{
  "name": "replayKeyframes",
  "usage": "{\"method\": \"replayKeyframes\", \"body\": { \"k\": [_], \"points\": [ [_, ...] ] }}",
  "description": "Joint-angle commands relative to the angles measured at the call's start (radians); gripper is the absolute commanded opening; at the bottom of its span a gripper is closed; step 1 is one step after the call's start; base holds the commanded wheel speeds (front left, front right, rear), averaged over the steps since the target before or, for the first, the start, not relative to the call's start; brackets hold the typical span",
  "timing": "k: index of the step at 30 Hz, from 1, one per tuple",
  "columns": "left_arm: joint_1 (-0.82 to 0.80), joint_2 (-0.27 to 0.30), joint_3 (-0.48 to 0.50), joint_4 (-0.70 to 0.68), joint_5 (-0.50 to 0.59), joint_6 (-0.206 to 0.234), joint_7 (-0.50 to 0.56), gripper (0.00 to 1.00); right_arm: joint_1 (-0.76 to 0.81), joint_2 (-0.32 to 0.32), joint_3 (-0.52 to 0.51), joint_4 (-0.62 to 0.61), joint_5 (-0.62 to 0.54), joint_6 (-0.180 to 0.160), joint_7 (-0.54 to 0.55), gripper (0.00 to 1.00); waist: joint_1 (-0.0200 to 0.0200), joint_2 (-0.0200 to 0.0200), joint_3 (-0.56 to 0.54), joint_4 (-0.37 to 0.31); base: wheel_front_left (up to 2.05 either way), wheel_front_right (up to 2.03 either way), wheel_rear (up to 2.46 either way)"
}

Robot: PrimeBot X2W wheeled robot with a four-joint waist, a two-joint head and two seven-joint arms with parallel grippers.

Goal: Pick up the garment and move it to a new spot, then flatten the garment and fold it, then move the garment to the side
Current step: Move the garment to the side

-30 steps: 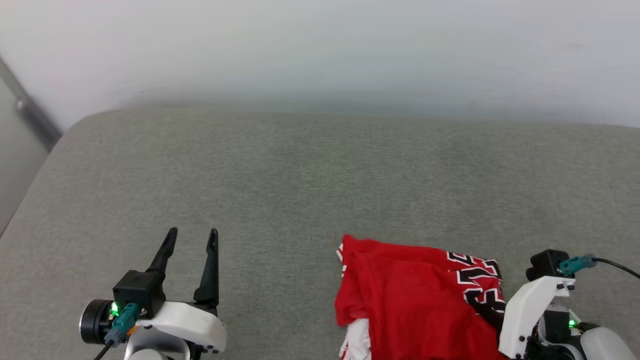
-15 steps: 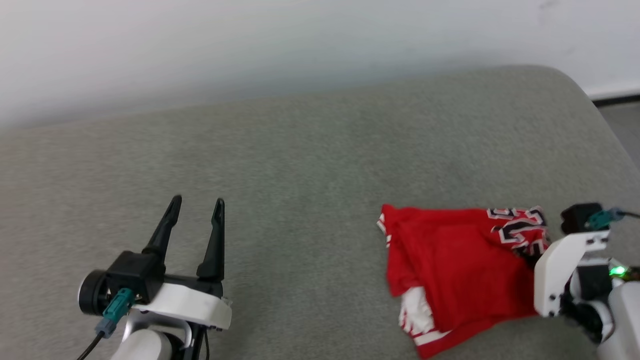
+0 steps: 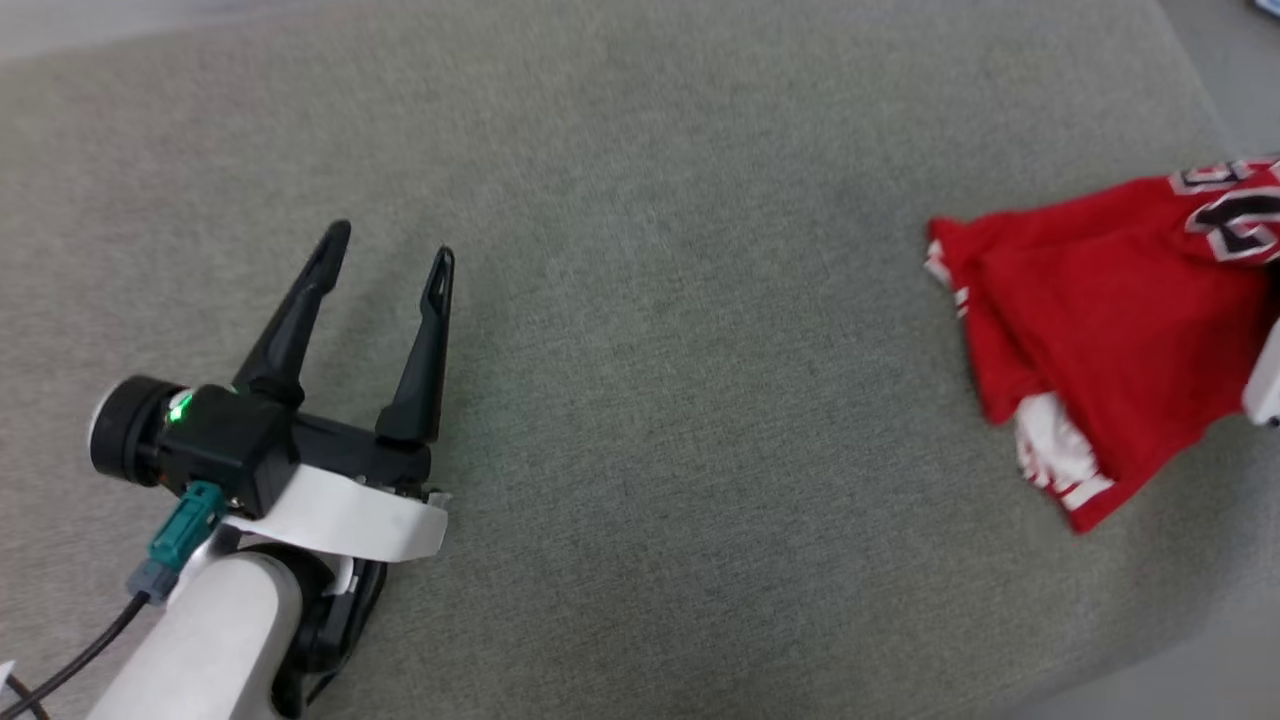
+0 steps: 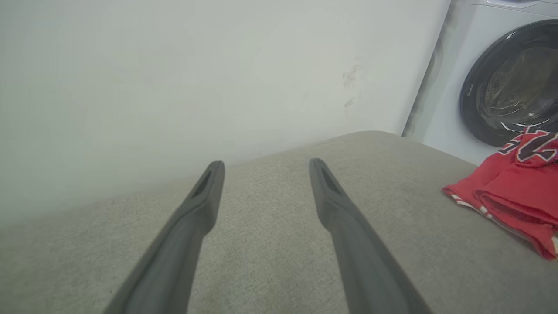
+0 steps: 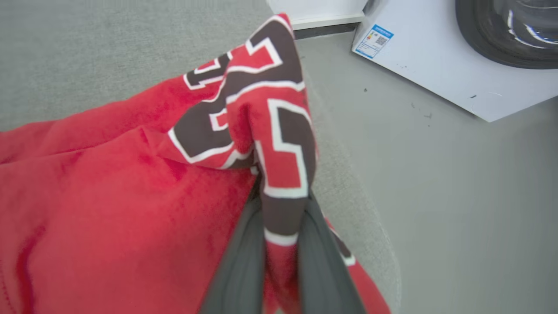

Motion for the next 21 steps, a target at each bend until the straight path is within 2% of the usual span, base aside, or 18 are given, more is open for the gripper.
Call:
{"method": "replayKeyframes", "body": {
  "k": [1, 5, 9, 10, 11, 12, 17, 21],
  "points": [
    [-0.025, 0.011, 0.002, -0.015, 0.009, -0.007, 0.009, 1.00, -0.037, -0.005, -0.042, 0.011, -0.031, -0.001, -0.024, 0.00, -0.0002, -0.0001, 0.086, -0.019, 0.00, 0.00, 0.00],
    [-0.052, 0.024, -0.007, -0.051, 0.019, -0.014, 0.028, 1.00, -0.095, 0.003, -0.163, 0.046, -0.097, -0.001, -0.068, 0.00, -0.0002, -0.0001, 0.125, -0.001, 0.00, 0.00, 0.00],
    [-0.068, 0.036, -0.006, -0.075, 0.024, -0.011, 0.050, 1.00, -0.129, 0.037, -0.225, 0.092, -0.146, -0.001, -0.131, 0.00, -0.0002, -0.0001, 0.158, 0.013, 0.00, 0.00, 0.00],
    [-0.069, 0.040, -0.004, -0.080, 0.025, -0.011, 0.052, 1.00, -0.136, 0.045, -0.238, 0.105, -0.155, -0.001, -0.149, 0.14, -0.0002, -0.0001, 0.165, 0.015, 0.00, 0.00, 0.00],
    [-0.071, 0.042, -0.003, -0.083, 0.027, -0.010, 0.056, 1.00, -0.144, 0.053, -0.248, 0.119, -0.165, -0.001, -0.168, 0.46, -0.0002, -0.0001, 0.171, 0.017, 0.00, 0.00, 0.00],
    [-0.071, 0.044, -0.002, -0.086, 0.028, -0.010, 0.057, 1.00, -0.152, 0.062, -0.258, 0.130, -0.178, -0.001, -0.186, 1.00, -0.0002, -0.0001, 0.175, 0.018, 0.00, 0.00, 0.00],
    [-0.064, 0.049, -0.005, -0.081, 0.024, -0.008, 0.058, 1.00, -0.161, 0.078, -0.308, 0.182, -0.247, -0.001, -0.277, 1.00, -0.0002, -0.0001, 0.166, 0.023, 0.00, 0.00, 0.00],
    [-0.038, 0.035, -0.012, -0.054, 0.017, -0.002, 0.040, 1.00, -0.139, 0.072, -0.331, 0.202, -0.291, -0.001, -0.316, 1.00, -0.0002, -0.0001, 0.106, 0.025, 0.00, 0.00, 0.00]
  ]
}}
